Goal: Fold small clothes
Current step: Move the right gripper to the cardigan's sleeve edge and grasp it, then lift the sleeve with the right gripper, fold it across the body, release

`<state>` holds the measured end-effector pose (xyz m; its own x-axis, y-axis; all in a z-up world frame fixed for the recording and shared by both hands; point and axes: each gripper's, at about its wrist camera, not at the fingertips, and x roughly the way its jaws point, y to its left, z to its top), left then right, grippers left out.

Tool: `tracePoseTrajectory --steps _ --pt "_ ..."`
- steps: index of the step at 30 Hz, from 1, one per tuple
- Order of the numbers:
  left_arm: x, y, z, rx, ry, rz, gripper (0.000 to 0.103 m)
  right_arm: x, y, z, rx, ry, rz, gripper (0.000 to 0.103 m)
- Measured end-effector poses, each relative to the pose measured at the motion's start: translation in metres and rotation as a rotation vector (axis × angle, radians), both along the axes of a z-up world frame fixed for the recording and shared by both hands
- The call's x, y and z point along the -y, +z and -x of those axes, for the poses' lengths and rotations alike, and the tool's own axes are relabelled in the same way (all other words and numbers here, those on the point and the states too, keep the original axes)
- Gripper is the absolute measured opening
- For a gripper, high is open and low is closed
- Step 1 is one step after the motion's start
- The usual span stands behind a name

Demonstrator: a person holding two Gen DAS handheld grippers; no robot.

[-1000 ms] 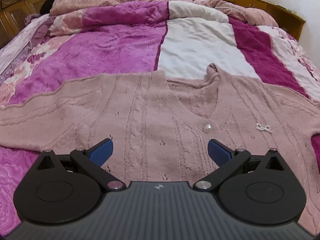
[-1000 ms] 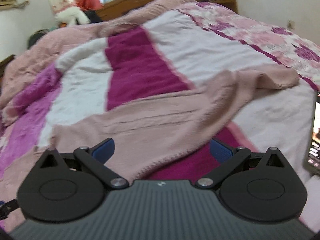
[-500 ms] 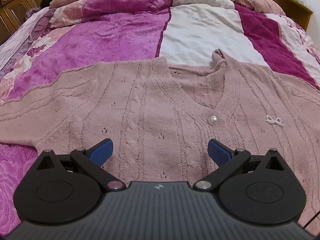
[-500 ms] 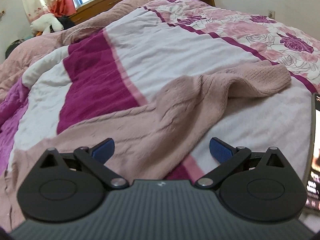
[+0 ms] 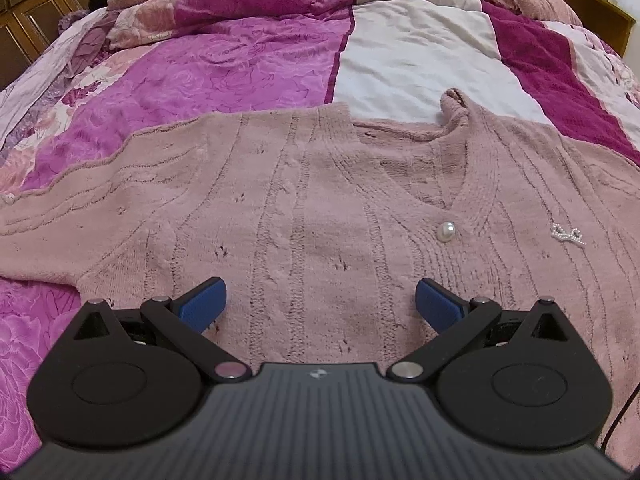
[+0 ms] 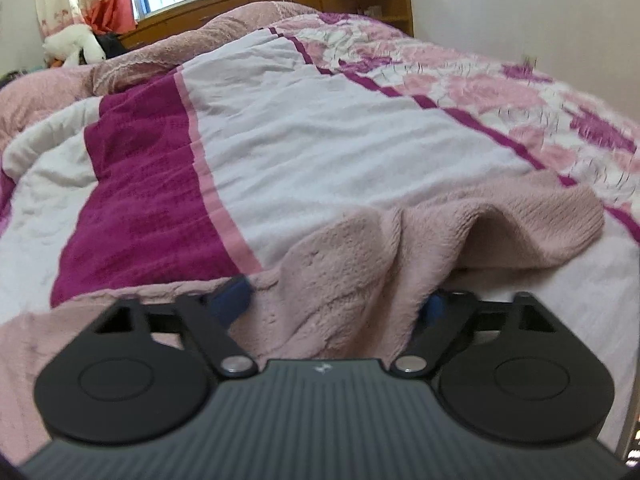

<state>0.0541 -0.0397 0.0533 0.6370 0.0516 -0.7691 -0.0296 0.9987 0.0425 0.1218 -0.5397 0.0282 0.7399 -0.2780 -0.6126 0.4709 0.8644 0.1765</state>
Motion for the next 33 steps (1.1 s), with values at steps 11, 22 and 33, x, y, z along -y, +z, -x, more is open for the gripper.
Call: tracePoseTrajectory --steps 11,22,33 --pt "0.006 0.005 0.008 0.018 -0.023 0.010 0.103 -0.017 0.036 0.021 0.083 0.097 0.013 0.023" --pt "-0.005 0.018 0.022 0.065 -0.017 0.038 0.103 -0.056 0.086 0.057 0.225 0.189 -0.055 0.023" --pt "-0.035 0.040 0.037 0.147 0.040 0.075 0.103 -0.113 0.113 0.070 0.280 0.304 -0.079 0.023"
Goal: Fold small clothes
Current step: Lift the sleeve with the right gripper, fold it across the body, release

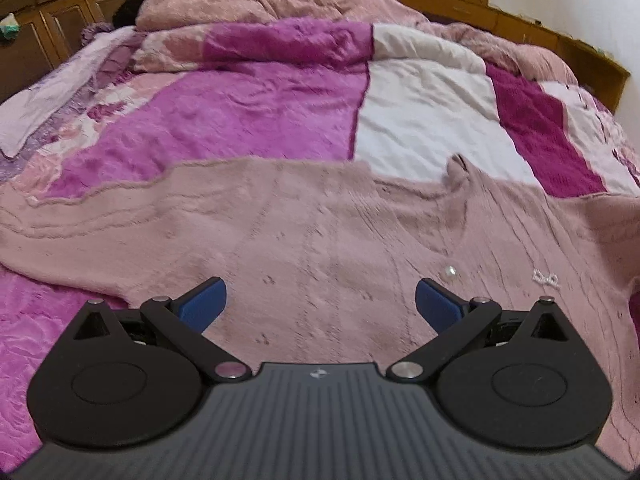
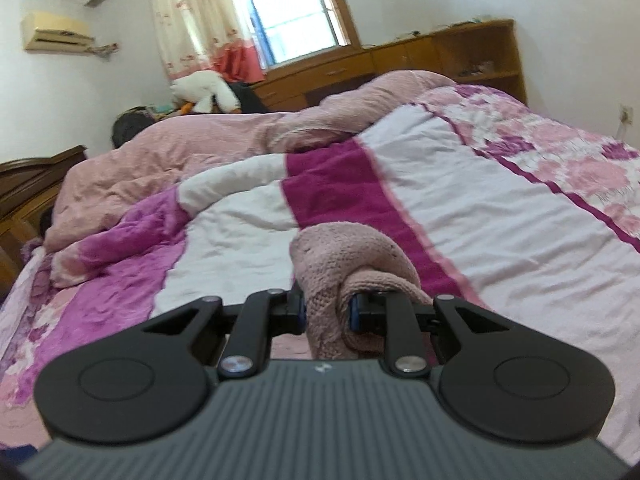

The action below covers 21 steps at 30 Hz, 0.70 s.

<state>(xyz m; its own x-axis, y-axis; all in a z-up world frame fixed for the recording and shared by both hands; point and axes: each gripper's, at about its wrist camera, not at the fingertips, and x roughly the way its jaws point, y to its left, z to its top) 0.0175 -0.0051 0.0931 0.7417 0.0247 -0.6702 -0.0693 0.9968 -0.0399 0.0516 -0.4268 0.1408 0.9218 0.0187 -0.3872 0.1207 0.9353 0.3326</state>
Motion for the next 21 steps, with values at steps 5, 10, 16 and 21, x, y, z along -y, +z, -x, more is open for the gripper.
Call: tracePoseTrajectory --steps 5,10,16,21 --pt "-0.011 0.006 0.006 0.021 0.013 -0.015 0.103 -0.032 0.013 0.001 0.020 0.069 0.025 0.023" --pt "-0.023 0.007 0.012 0.027 0.019 -0.017 0.103 -0.066 0.021 0.001 0.035 0.128 0.043 0.023" --pt "-0.040 0.009 0.019 0.044 0.047 -0.022 0.103 -0.102 0.025 -0.003 0.031 0.186 0.060 0.023" --pt "-0.052 0.010 0.020 0.050 0.072 -0.023 0.103 -0.128 0.020 -0.006 0.013 0.230 0.076 0.023"
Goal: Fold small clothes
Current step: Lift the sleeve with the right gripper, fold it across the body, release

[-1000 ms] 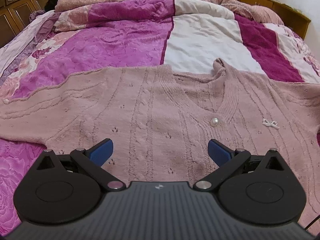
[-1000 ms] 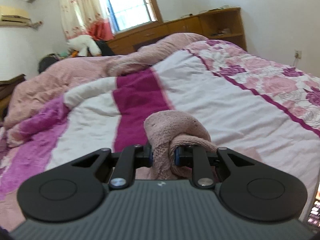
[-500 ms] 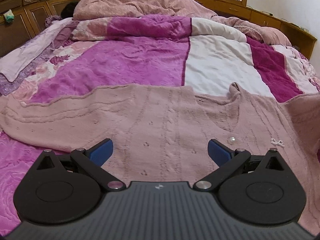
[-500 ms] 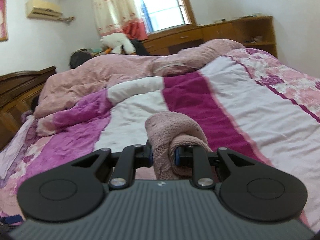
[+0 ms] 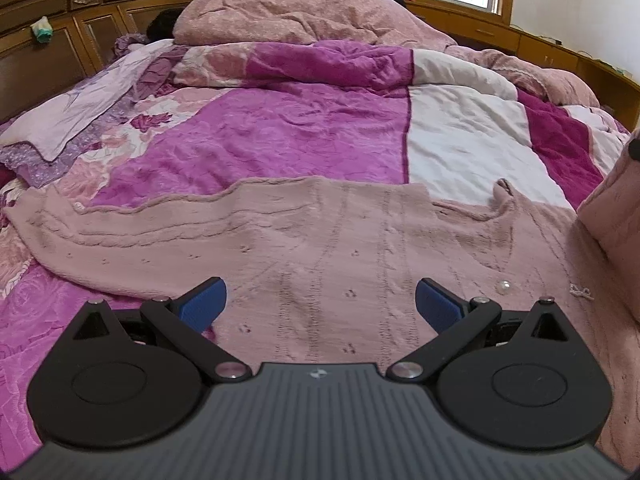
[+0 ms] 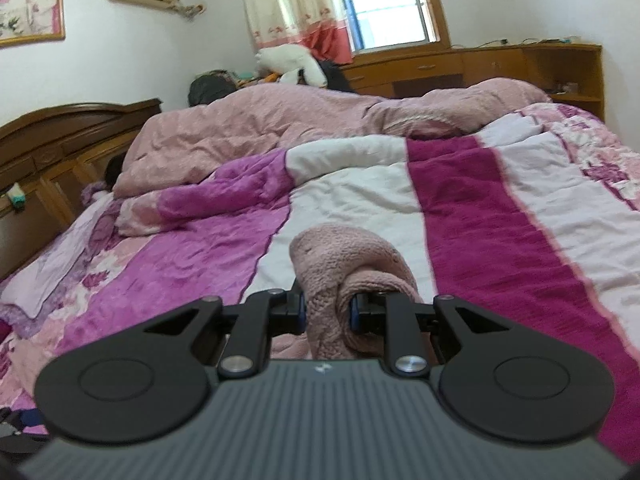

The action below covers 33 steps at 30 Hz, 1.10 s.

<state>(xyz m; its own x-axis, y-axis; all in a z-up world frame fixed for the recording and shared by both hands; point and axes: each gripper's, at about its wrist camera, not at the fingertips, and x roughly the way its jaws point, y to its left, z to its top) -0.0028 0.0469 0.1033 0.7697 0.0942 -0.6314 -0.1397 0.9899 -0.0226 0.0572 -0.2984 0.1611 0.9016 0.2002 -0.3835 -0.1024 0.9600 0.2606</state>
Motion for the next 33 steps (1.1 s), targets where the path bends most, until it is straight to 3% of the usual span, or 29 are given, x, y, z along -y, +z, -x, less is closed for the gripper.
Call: tracePoseTrajectory --steps 13,19,25,30,32,33 --pt "-0.022 -0.004 -0.002 0.006 0.037 0.000 0.103 -0.064 -0.028 -0.017 -0.089 0.102 0.033 0.023" --pt "-0.034 -0.017 -0.005 -0.016 0.063 0.025 0.103 -0.096 -0.062 -0.037 -0.183 0.142 0.066 0.023" --pt "-0.046 -0.026 -0.008 -0.035 0.088 0.036 0.103 -0.113 -0.092 -0.044 -0.279 0.154 0.037 0.024" --pt "-0.051 -0.027 -0.009 -0.039 0.102 0.050 0.103 -0.119 -0.101 -0.041 -0.299 0.171 0.005 0.042" --pt "-0.051 -0.027 -0.009 -0.037 0.099 0.048 0.103 -0.121 -0.100 -0.037 -0.291 0.188 -0.026 0.059" --pt "-0.051 -0.027 -0.009 -0.035 0.097 0.046 0.103 -0.121 -0.100 -0.034 -0.285 0.193 -0.043 0.063"
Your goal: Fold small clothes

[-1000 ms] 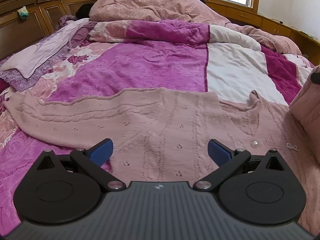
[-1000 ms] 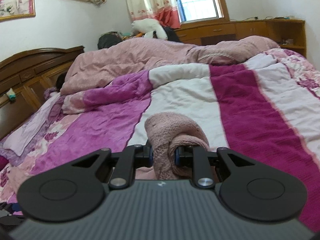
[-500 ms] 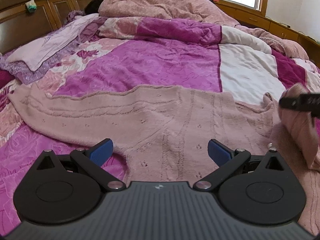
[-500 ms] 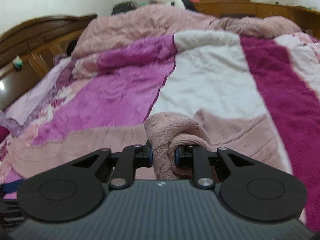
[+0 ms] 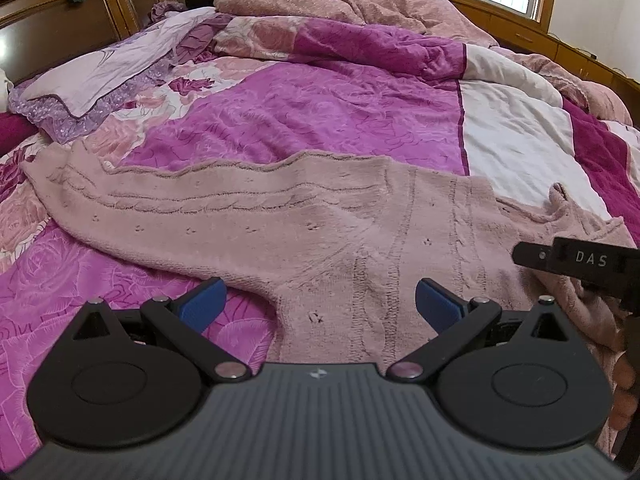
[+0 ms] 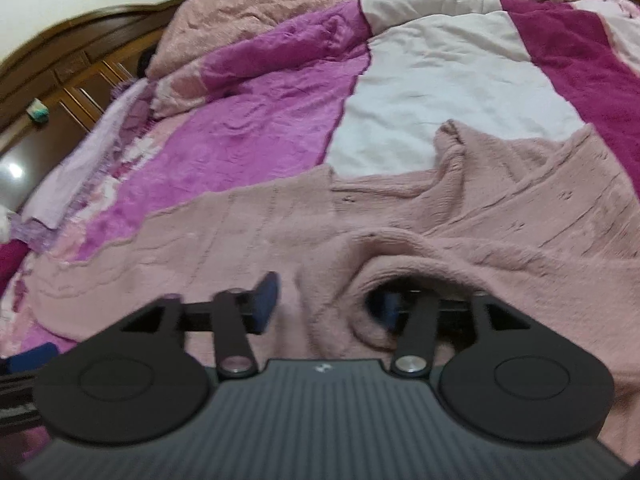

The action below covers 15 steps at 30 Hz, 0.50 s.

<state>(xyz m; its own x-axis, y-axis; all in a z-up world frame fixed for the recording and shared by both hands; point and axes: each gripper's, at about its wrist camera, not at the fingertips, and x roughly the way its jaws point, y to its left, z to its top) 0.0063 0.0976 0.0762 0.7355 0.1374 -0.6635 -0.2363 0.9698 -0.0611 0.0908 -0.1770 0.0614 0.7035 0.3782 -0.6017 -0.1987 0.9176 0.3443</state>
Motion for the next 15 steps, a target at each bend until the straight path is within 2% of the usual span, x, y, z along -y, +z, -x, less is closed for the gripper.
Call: tracePoseTrajectory --steps 2,15 --pt "0.003 0.001 0.001 0.002 -0.005 -0.004 0.103 -0.002 0.003 0.004 0.005 -0.001 -0.015 0.069" --pt "0.017 0.013 0.007 0.031 -0.031 -0.014 0.103 0.018 0.016 0.059 -0.003 0.000 -0.066 0.074"
